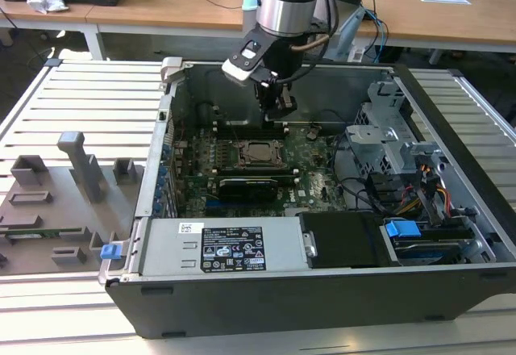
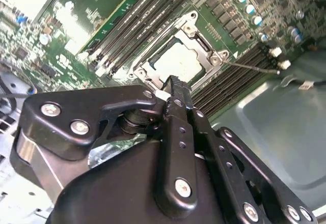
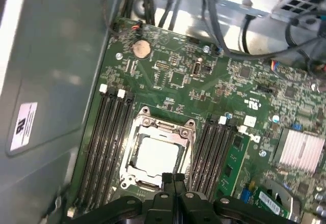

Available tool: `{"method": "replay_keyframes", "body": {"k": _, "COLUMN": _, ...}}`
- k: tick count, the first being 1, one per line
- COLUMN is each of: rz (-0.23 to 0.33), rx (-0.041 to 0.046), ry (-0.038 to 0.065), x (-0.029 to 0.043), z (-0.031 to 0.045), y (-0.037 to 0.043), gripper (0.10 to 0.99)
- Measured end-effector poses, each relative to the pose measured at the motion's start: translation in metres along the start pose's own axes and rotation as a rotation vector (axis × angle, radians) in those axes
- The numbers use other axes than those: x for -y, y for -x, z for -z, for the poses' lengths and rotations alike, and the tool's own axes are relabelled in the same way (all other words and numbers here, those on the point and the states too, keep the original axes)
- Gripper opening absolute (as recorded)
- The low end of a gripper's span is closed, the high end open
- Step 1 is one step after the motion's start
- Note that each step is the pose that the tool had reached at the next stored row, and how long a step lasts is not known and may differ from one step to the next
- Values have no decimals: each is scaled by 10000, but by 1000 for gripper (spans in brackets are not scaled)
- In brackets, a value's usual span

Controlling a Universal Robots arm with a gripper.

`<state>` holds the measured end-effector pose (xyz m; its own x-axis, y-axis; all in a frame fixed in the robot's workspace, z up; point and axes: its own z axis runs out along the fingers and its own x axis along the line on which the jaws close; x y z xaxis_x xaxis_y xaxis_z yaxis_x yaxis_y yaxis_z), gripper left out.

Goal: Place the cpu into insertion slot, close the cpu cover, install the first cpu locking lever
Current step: 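Install the first cpu locking lever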

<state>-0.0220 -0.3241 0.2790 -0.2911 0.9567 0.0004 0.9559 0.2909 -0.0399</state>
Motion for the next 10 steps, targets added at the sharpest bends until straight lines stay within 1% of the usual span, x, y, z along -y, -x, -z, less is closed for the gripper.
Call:
{"method": "replay_keyframes", "body": {"k": 2, "rz": 728, "rx": 29, "ry": 0, "x": 0, "z": 0, "y": 0, "gripper": 106}}
{"method": "replay_keyframes", "body": {"k": 3, "rz": 852, "rx": 34, "ry": 0, "x": 0, "z": 0, "y": 0, "gripper": 106}}
{"method": "replay_keyframes", "body": {"k": 5, "rz": 1382, "rx": 55, "ry": 0, "x": 0, "z": 0, "y": 0, "gripper": 106}}
{"method": "replay_keyframes", "body": {"k": 7, "rz": 1732, "rx": 69, "ry": 0, "x": 0, "z": 0, "y": 0, "gripper": 106}}
{"method": "replay_keyframes", "body": {"k": 8, "rz": 1992, "rx": 79, "ry": 0, "x": 0, "z": 0, "y": 0, "gripper": 106}}
{"method": "replay_keyframes", "body": {"k": 10, "rz": 2265, "rx": 91, "ry": 0, "x": 0, "z": 0, "y": 0, "gripper": 106}}
